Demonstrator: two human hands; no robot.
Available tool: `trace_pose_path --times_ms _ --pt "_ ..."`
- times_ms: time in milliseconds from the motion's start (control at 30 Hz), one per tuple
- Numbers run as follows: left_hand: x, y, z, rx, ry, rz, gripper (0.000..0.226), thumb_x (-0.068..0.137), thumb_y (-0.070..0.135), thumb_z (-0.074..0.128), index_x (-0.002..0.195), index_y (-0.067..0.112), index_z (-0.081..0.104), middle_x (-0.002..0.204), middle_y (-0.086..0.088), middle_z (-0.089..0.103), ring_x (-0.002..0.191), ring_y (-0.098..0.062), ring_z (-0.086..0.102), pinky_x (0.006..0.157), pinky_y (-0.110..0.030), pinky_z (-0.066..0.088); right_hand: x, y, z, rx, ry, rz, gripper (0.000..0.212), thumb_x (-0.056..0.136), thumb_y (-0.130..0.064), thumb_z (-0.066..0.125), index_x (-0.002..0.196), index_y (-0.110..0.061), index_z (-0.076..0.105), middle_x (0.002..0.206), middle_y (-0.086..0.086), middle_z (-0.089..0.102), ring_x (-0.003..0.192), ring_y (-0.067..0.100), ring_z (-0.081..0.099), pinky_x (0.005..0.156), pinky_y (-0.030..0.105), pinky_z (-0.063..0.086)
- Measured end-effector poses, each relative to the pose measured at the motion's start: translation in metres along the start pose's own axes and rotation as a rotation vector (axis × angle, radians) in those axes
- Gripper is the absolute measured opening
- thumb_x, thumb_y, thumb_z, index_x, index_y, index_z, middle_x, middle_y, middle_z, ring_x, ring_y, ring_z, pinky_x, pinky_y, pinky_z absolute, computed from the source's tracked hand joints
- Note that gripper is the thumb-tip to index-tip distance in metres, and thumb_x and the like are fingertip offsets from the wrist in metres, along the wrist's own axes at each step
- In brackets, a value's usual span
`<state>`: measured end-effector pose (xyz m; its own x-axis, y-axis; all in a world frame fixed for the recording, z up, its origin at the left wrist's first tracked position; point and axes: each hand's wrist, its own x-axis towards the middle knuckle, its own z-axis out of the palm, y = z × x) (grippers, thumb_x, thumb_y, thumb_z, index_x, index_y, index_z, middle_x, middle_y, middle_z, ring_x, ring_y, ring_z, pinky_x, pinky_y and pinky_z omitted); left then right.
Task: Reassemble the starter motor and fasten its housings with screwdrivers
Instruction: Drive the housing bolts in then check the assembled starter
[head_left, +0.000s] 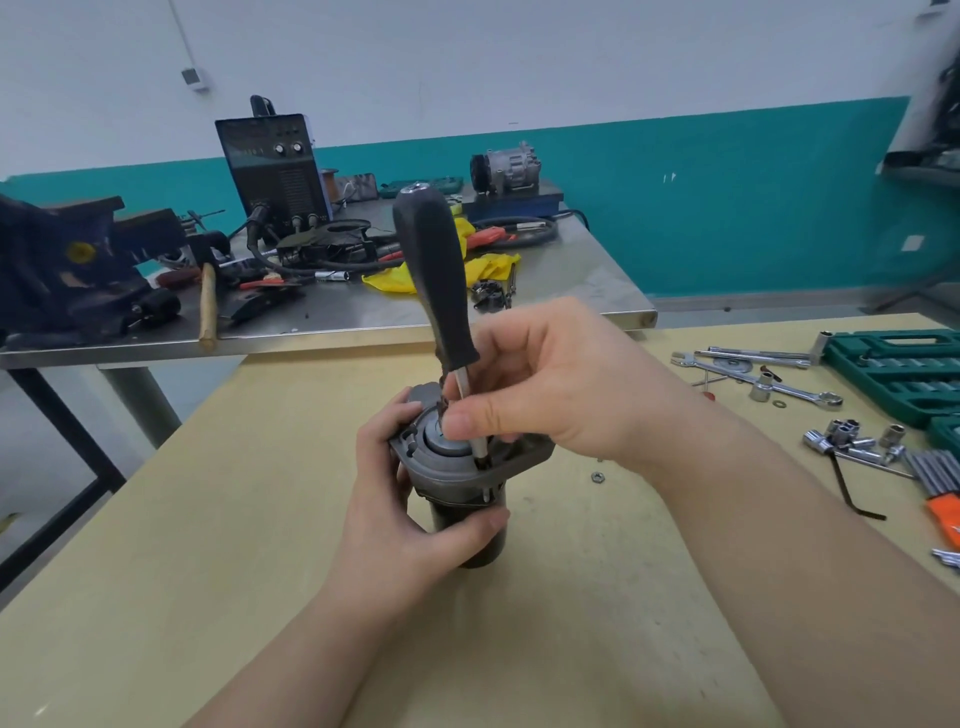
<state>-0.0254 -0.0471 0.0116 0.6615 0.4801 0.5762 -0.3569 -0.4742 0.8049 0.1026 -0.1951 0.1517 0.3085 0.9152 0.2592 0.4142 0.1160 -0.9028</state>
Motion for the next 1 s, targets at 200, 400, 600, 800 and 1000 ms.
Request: trace_pose_path --times_ms 200,400,600,800,1000 --pt "0.0 -0.001 -0.001 -0.019 0.002 -0.014 0.102 0.063 0.025 0.097 0.148 0.028 0.042 0.158 -0.004 0.049 0.141 -0.029 0.056 0.111 -0.039 0.052 -0.004 0.004 0.0 -0.053 -0.001 0.043 0.014 0.091 -0.036 0.08 0.104 -0.032 0.078 0.096 -0.007 0.083 0.089 0.007 0.077 0.066 0.024 0.055" --pt "0.0 -0.003 -0.001 -0.005 0.007 -0.011 0.1 0.063 0.026 0.095 0.149 0.029 0.042 0.162 0.005 0.045 0.146 -0.026 0.052 0.114 -0.044 0.047 -0.002 0.005 -0.008 -0.116 -0.027 0.042 0.014 0.085 -0.033 0.079 0.099 -0.034 0.078 0.095 -0.003 0.082 0.086 0.016 0.077 0.069 0.035 0.059" --pt "0.0 -0.001 0.0 -0.01 0.013 -0.021 0.097 0.064 0.025 0.094 0.146 0.031 0.043 0.159 0.0 0.047 0.143 -0.026 0.055 0.114 -0.05 0.048 -0.007 0.005 -0.013 -0.023 -0.114 0.005 0.022 0.096 -0.011 0.074 0.108 -0.029 0.074 0.106 -0.001 0.082 0.101 0.014 0.078 0.075 0.028 0.062" --pt "0.0 0.0 0.001 0.004 0.018 0.009 0.093 0.063 0.027 0.093 0.141 0.039 0.045 0.158 0.005 0.048 0.142 -0.023 0.056 0.11 -0.034 0.051 -0.006 0.003 -0.012 -0.088 -0.07 0.006 0.016 0.095 -0.007 0.077 0.102 -0.021 0.077 0.097 0.001 0.082 0.094 0.016 0.079 0.076 0.033 0.065" --pt "-0.001 0.001 0.0 0.009 0.008 0.01 0.095 0.062 0.027 0.094 0.143 0.035 0.045 0.156 -0.002 0.049 0.139 -0.026 0.058 0.109 -0.039 0.053 -0.008 0.001 -0.009 -0.134 -0.103 -0.005 0.017 0.099 -0.013 0.074 0.107 -0.028 0.074 0.099 -0.008 0.081 0.093 0.007 0.076 0.074 0.029 0.062"
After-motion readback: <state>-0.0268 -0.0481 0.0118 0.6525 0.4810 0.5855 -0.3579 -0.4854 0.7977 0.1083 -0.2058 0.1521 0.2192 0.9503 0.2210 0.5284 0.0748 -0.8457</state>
